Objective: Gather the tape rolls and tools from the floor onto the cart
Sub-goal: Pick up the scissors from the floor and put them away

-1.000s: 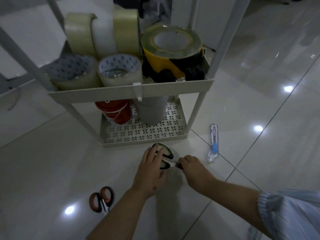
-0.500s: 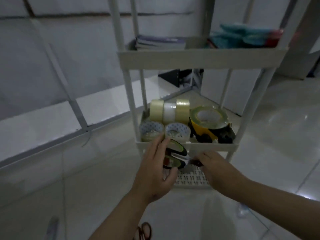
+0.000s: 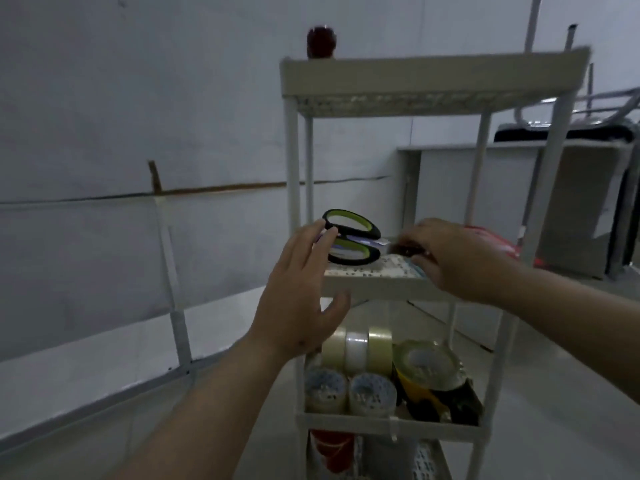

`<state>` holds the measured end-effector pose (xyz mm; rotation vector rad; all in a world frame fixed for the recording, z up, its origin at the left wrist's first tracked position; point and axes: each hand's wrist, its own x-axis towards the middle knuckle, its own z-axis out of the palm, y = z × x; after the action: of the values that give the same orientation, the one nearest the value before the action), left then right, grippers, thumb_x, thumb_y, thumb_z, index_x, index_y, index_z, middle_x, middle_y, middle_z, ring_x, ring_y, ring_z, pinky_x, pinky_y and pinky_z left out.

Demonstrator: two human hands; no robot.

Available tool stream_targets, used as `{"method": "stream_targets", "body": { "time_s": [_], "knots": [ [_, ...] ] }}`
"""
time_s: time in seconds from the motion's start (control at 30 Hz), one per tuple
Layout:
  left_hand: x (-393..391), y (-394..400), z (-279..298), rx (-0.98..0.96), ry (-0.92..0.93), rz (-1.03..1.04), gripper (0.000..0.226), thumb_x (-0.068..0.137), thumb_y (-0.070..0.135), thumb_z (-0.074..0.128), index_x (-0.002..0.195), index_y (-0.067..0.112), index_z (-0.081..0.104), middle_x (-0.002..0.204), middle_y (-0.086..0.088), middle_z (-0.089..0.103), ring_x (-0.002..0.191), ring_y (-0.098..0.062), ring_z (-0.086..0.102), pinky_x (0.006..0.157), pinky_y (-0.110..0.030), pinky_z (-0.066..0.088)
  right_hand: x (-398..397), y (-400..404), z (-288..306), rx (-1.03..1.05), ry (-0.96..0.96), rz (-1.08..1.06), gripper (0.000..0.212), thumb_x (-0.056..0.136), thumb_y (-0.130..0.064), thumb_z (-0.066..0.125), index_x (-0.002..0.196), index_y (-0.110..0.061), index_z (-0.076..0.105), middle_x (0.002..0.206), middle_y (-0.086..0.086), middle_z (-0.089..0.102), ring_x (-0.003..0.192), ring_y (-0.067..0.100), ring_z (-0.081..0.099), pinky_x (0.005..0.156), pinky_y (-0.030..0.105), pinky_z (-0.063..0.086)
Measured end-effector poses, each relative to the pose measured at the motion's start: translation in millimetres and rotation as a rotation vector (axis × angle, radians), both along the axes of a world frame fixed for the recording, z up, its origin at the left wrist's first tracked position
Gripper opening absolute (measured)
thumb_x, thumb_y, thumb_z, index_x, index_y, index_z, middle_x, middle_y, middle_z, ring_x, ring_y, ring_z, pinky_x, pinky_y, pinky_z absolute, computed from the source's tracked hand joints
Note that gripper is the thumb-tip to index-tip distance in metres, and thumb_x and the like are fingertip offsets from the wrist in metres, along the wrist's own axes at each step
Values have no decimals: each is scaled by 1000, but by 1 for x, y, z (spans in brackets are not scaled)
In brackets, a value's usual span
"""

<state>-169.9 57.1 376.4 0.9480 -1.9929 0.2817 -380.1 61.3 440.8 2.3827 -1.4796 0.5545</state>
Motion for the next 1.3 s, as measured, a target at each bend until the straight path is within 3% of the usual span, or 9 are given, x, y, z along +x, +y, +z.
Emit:
{"method": "stream_targets", "body": {
  "time_s": [0.1, 0.3, 0.5, 0.67, 0.83, 1.0, 1.1, 1.2, 1.3],
  "knots": [
    [-1, -10, 10, -2, -24, 65, 72, 78, 42, 39, 139, 4, 32, 147, -15, 34, 138, -28, 24, 111, -34, 17, 3, -25, 17, 29, 53, -11, 24, 90, -10, 49, 113, -12, 57, 114, 10, 58, 101, 21, 51, 70, 17, 28],
    [10, -29, -7, -36, -90, 222, 69, 78, 43, 42, 136, 5, 36, 143, -17, 40, 136, -31, 21, 111, -49, 25, 25, -53, 16, 176, 117, -65, 25, 89, -13, 53, 114, -11, 57, 120, 11, 57, 109, 26, 52, 88, 30, 39],
    [17, -27, -21, 35, 28, 79, 73, 79, 45, 35, 142, 10, 25, 150, 3, 19, 139, -11, 6, 114, -33, 9, 32, -63, 8, 318, 111, -70, 27, 86, -10, 58, 113, -9, 60, 121, 11, 58, 109, 24, 55, 88, 28, 42],
    [10, -29, -24, 27, 53, 69, 74, 80, 43, 36, 142, 5, 24, 147, 5, 16, 139, -9, 5, 113, -31, 3, 36, -67, 4, 401, 139, -64, 26, 85, -10, 60, 111, -12, 64, 118, 9, 63, 106, 21, 58, 79, 20, 40],
    [9, -33, -30, 31, 48, 83, 75, 81, 43, 37, 144, 7, 21, 149, 7, 9, 140, -7, 1, 111, -19, 4, 40, -76, -1, 459, 151, -52, 27, 87, -6, 55, 111, -13, 65, 116, 8, 66, 105, 19, 61, 78, 19, 40],
    [12, -32, -33, 18, 87, 33, 71, 80, 37, 41, 142, 6, 24, 148, 1, 15, 139, -8, 7, 112, -36, 16, 40, -74, -2, 508, 33, 13, 30, 89, -10, 55, 117, -14, 61, 120, 4, 64, 108, 14, 59, 86, 19, 41],
    [16, -29, -40, 4, 106, 13, 70, 80, 33, 43, 141, 4, 24, 147, -2, 19, 138, -11, 13, 112, -40, 16, 43, -71, -3, 376, -58, 80, 26, 90, -16, 54, 115, -13, 61, 118, 5, 63, 104, 14, 57, 89, 22, 41],
    [29, -26, -55, 27, 120, 31, 69, 81, 33, 43, 141, 5, 24, 148, -6, 21, 138, -12, 15, 116, -30, 14, 51, -58, -10, 201, -306, 197, 20, 88, -18, 56, 106, -12, 64, 99, 2, 62, 92, 13, 57, 76, 12, 42],
    [52, -16, -82, 112, 123, 107, 69, 81, 36, 42, 140, 2, 27, 149, -17, 27, 137, -19, 18, 115, -30, 14, 70, -36, -34, 115, -498, 283, 10, 86, -15, 60, 93, -15, 67, 80, -7, 60, 71, -2, 55, 68, 10, 42]
  ]
}}
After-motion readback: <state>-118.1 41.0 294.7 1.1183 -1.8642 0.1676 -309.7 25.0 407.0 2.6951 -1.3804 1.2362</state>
